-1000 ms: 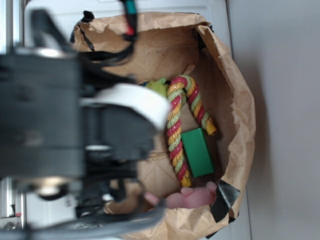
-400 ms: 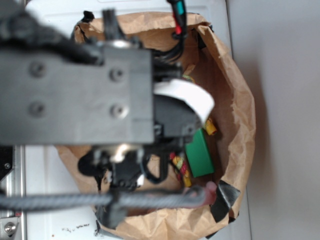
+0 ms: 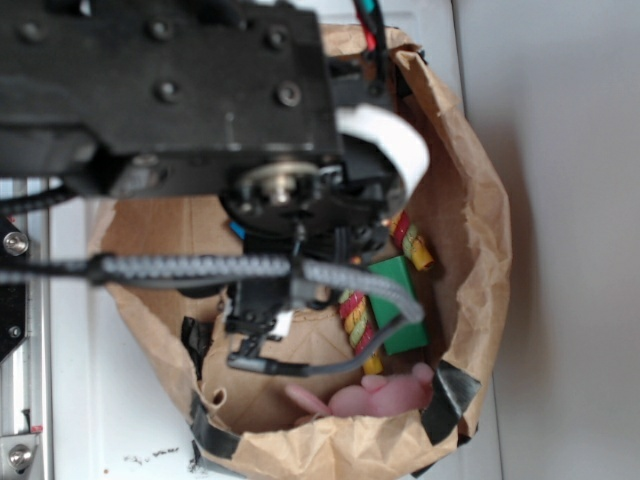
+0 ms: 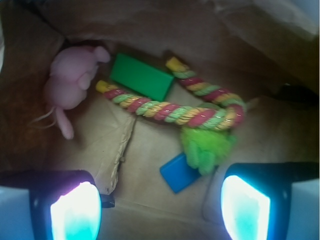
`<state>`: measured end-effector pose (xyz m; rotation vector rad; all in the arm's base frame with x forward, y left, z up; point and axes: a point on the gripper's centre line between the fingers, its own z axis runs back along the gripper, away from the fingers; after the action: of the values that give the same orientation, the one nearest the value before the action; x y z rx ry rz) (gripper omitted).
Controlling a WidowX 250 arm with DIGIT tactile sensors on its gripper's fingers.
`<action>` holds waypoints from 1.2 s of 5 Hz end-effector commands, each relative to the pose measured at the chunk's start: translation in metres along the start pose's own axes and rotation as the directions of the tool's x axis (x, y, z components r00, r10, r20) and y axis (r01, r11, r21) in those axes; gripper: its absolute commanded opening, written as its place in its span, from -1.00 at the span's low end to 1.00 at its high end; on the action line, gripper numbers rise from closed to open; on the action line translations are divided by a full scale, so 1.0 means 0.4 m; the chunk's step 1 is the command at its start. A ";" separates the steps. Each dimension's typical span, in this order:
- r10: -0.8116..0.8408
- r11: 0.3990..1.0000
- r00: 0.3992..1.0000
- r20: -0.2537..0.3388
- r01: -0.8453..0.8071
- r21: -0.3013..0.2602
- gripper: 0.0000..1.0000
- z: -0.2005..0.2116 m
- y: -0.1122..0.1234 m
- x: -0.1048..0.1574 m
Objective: Grab the green animal.
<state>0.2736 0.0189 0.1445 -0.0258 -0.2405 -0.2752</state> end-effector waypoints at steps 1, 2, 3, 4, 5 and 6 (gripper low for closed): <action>-0.056 0.998 0.997 0.058 0.054 0.034 1.00 -0.037 0.048 0.000; -0.076 0.997 0.992 0.104 0.075 0.010 1.00 -0.057 0.052 -0.018; -0.081 0.996 0.991 0.111 0.077 0.038 1.00 -0.067 0.051 -0.032; -0.070 0.996 0.992 0.101 0.065 0.054 1.00 -0.069 0.053 -0.033; -0.046 0.997 0.995 0.093 0.040 0.067 1.00 -0.066 0.056 -0.035; -0.026 0.997 0.995 0.091 0.019 0.079 1.00 -0.063 0.053 -0.034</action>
<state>0.2672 0.0416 0.1000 0.0212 -0.2862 -0.2968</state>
